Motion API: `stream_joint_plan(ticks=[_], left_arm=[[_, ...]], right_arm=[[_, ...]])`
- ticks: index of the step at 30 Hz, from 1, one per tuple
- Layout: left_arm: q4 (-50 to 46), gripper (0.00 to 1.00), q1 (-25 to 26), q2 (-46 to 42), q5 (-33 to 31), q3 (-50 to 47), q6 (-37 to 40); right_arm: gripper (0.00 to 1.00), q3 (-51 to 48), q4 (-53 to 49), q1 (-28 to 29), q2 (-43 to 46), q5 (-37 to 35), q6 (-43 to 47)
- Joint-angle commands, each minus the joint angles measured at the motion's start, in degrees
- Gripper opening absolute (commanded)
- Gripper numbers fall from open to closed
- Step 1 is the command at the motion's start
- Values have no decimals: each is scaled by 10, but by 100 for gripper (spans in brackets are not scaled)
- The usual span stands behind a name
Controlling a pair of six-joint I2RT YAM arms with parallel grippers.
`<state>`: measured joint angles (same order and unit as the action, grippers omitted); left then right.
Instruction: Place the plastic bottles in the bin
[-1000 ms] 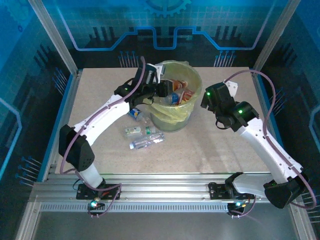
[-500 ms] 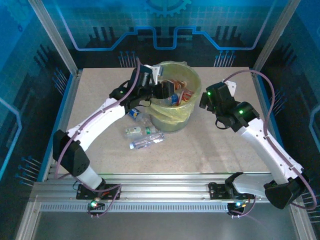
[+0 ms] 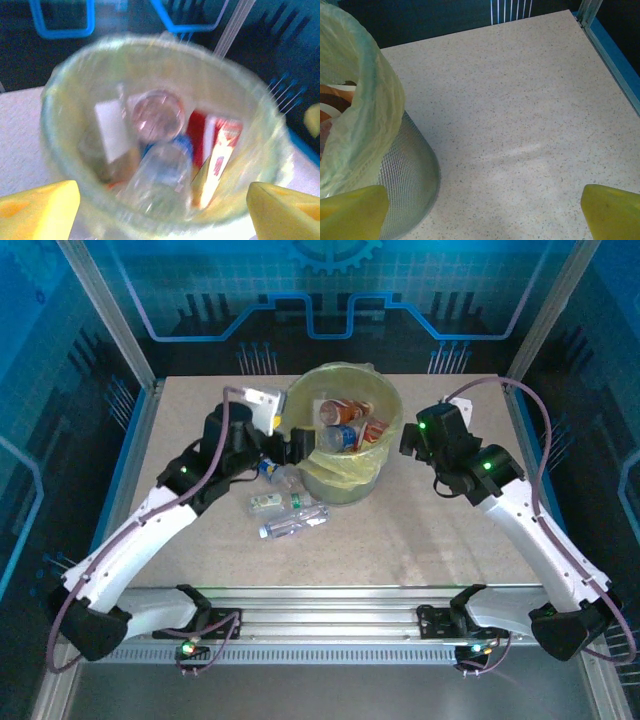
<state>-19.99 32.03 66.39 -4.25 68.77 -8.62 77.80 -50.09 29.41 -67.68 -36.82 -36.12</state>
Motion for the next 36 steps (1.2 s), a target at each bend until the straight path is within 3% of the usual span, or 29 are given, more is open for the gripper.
stream_joint_plan(ticks=[1,7,13,22,36], left_arm=[[-34,90,1,-43,-43,-86,50],[-31,93,2,-97,-38,-213,-13],[-13,93,10,-85,-40,-286,-57],[4,99,37,-18,-53,-308,-65],[22,99,67,76,-67,-299,-82]], right_arm=[[100,22,-2,-7,8,-3,9],[100,16,-7,-8,7,-8,-1],[100,20,-15,-8,1,-6,-5],[100,25,-17,-8,-4,-8,-12],[100,34,-21,-8,-16,-6,-15]])
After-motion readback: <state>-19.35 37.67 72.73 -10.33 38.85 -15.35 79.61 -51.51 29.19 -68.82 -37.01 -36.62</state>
